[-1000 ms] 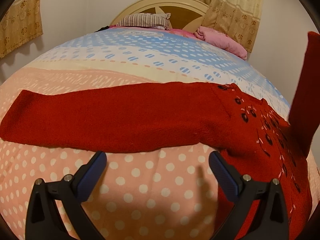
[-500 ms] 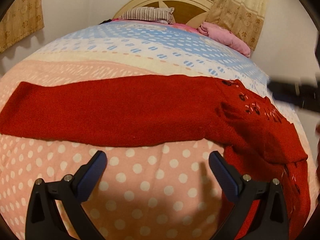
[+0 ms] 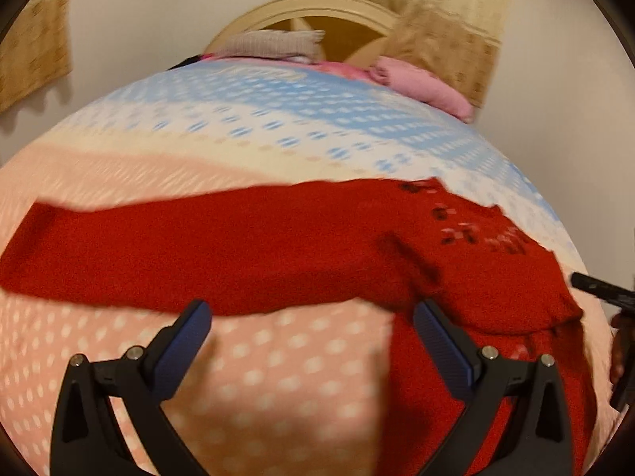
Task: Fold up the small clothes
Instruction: 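Lift the sleeve with the right tool and fold it across the sweater body, then open the right tool to release the folded sleeve onto the body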
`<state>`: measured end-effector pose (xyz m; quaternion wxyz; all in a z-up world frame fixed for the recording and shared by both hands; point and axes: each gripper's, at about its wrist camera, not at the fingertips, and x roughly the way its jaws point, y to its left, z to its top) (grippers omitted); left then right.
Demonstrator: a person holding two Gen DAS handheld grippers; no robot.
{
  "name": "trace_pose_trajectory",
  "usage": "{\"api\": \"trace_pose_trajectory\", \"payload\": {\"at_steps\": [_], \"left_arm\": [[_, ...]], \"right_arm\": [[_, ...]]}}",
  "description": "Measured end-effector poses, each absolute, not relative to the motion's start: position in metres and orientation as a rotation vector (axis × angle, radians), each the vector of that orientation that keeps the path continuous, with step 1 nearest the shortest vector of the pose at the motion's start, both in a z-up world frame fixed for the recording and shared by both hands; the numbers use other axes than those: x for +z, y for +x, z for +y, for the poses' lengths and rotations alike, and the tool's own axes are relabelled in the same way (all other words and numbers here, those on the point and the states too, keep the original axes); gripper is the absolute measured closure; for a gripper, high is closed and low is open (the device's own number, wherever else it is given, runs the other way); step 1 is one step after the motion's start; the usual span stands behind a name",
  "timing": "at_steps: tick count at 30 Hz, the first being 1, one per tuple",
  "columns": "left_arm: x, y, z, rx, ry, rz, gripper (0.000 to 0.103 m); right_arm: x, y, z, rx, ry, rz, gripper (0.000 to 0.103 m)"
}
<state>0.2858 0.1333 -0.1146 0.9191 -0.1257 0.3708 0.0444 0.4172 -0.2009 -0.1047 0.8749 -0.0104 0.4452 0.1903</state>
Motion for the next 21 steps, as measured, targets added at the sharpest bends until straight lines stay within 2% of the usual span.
{"api": "trace_pose_trajectory", "payload": {"at_steps": [4,8,11,12,15,21], "left_arm": [[-0.106,0.310,0.104,0.080,-0.140,0.743,0.000],[-0.128,0.333,0.089,0.153,-0.006,0.774,0.000],[-0.147,0.341,0.095,0.186,-0.009,0.833,0.000],[-0.148,0.343,0.099,0.183,-0.032,0.843,0.000],[-0.142,0.341,0.106,0.185,-0.063,0.826,0.000],[-0.143,0.337,0.109,0.208,-0.028,0.832,0.000]], "right_arm": [[-0.124,0.428,-0.233,0.358,0.026,0.968,0.034],[-0.144,0.427,-0.258,0.239,-0.019,1.005,0.034],[-0.137,0.421,-0.271,0.225,-0.004,0.962,0.034],[-0.132,0.423,-0.269,0.221,-0.025,0.945,0.037],[-0.128,0.430,-0.259,0.190,-0.091,0.927,0.062],[-0.150,0.443,-0.283,0.039,-0.119,0.988,0.063]]}}
